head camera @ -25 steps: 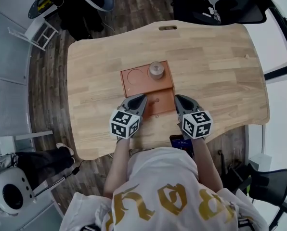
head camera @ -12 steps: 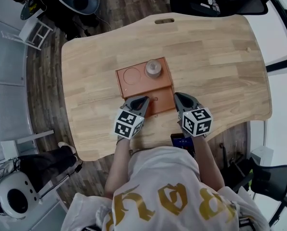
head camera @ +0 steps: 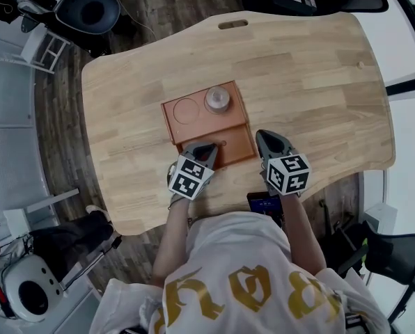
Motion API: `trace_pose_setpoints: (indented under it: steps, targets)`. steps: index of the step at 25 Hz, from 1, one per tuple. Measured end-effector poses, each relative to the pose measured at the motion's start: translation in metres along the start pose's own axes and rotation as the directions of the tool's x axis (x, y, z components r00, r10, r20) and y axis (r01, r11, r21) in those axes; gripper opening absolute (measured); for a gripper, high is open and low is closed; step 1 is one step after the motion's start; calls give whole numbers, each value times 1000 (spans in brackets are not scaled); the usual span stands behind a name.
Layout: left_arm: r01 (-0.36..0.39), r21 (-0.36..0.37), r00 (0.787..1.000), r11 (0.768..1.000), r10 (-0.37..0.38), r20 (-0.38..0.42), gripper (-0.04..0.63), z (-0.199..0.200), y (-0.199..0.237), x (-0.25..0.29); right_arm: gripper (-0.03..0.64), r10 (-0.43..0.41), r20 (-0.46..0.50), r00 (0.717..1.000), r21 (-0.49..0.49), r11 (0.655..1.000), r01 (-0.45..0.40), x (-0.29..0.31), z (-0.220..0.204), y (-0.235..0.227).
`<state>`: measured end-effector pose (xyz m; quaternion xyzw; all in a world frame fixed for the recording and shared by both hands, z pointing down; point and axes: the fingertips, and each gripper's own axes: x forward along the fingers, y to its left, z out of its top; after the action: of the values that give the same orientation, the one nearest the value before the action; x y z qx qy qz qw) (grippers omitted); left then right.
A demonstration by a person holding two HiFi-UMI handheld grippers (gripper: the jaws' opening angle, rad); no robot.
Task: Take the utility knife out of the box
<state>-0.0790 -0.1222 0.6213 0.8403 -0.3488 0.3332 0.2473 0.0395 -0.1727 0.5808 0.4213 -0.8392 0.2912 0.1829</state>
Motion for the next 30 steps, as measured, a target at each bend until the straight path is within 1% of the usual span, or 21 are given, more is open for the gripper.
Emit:
trace_pose_setpoints:
  steps: [7,10,13,16,18,21,22,23,27,30]
  targets:
    - [-33,77,992,996,42,-116,11,-19,2,19,12,0,-18,1000,24,1000,1,5,-7,-6]
    - [-28,101,987,994,44,-155,12,-23,2,27,12,-1,-18,1000,33,999,1,7,-8,-11]
    - [-14,103,983,995,33,-182,12,-27,-1,35,12,3,-25,1000,45,999,-2,6,-13,-14]
    - [-9,124,976,992,36,-213,12,-31,-1,40,12,3,-35,999,62,998,0,4,-19,-15]
    - [-5,133,975,991,35,-218,14,-31,-1,42,12,1,-37,999,68,998,2,4,-21,-17]
    - [-7,128,980,992,32,-197,25,-28,-3,45,12,5,-45,999,73,997,-2,3,-24,-18]
    - [-6,128,980,992,31,-196,56,-28,-3,46,12,6,-47,999,77,997,-3,4,-25,-19]
    - [-4,129,979,992,30,-201,102,-29,-4,48,12,7,-47,999,82,997,-3,4,-26,-20]
    - [-10,175,967,985,54,-248,106,-35,-2,53,12,13,-46,999,99,995,-8,5,-26,-23]
    - [-4,191,964,982,54,-259,104,-35,-1,54,12,13,-53,999,93,996,-8,6,-27,-23]
